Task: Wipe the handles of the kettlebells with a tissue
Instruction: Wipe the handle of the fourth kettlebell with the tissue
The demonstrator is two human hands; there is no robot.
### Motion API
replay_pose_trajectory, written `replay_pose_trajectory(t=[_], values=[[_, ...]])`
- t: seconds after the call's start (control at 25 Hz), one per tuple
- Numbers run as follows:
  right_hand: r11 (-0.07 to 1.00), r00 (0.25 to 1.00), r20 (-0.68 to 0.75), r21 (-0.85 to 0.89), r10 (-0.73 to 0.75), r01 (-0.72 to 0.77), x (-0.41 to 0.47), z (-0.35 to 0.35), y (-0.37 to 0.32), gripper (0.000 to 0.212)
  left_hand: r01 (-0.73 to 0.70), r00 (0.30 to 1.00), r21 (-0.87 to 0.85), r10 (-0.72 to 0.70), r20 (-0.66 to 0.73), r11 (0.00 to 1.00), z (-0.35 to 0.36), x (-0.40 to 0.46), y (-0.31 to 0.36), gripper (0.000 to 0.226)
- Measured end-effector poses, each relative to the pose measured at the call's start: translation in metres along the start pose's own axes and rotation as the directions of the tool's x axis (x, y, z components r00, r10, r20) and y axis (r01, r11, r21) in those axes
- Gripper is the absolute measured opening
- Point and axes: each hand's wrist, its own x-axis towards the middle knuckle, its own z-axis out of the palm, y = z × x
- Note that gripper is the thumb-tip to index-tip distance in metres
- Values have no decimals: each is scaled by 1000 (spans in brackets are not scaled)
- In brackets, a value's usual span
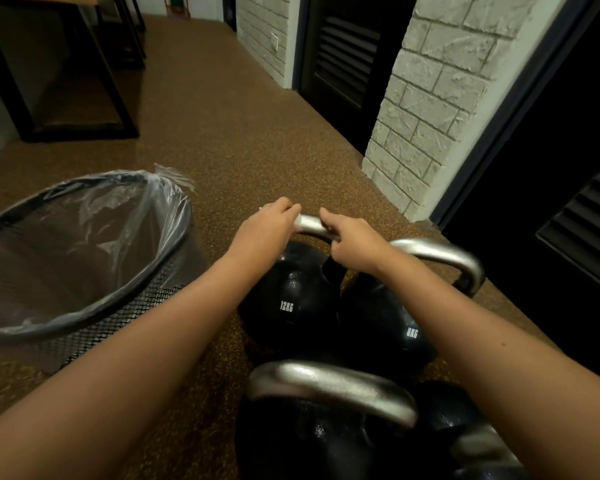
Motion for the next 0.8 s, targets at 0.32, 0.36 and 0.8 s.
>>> replay_pose_trajectory(t=[0.32, 0.36, 0.8], values=[[998, 999, 42, -69, 9, -7, 6, 7, 1, 73, 26, 994, -211, -48, -100, 977, 7, -17, -24, 42], [997, 999, 41, -72, 8, -5, 6, 8, 1, 73, 59, 987, -249, -93, -128, 967, 7, -19, -29, 39], [997, 999, 35, -77, 22, -20, 6, 9, 1, 75, 15, 970, -379, -105, -218, 925, 20, -28, -26, 35]])
